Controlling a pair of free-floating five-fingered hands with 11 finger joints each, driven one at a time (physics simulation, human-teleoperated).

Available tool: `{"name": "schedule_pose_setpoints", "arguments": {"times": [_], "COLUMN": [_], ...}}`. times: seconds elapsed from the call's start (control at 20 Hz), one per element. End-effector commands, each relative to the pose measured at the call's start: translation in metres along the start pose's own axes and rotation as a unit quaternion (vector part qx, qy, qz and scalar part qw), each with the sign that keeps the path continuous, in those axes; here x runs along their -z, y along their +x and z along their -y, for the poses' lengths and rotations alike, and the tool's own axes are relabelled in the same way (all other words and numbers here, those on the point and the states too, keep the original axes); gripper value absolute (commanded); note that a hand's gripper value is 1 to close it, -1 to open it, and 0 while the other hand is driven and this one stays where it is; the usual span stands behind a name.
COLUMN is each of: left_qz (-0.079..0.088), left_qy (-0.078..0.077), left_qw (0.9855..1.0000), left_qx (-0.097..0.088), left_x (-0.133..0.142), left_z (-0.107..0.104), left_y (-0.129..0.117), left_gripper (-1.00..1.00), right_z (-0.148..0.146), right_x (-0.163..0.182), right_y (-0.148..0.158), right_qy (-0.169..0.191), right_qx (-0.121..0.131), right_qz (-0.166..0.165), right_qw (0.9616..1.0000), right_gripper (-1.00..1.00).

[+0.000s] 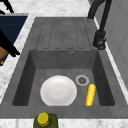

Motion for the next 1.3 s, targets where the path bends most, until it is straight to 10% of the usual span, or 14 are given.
{"name": "schedule_pose_setpoints", "arguments": {"times": [0.0, 0.65, 1.25], "left_qz": [0.000, 0.000, 0.000], "left_qy": [0.000, 0.000, 0.000], "left_qw": [1.0000, 1.0000, 1.0000], "left_qx": [0.000, 0.000, 0.000], "left_x": [0.000, 0.000, 0.000], "left_z": [0.000, 0.000, 0.000], "left_y": [0.000, 0.000, 0.000], "left_gripper": [0.00, 0.00, 0.00], "right_z": [0.001, -0.017, -0.064], "right_x": [-0.033, -0.107, -0.107], "right_y": [-0.006, -0.059, -0.128], "right_qy": [0.001, -0.001, 0.007], "right_qx": [0.021, 0.034, 0.042], "right_qz": [0.000, 0.007, 0.016], "right_qw": [0.9998, 0.9994, 0.9990], "right_gripper": [1.00, 1.00, 1.00]}}
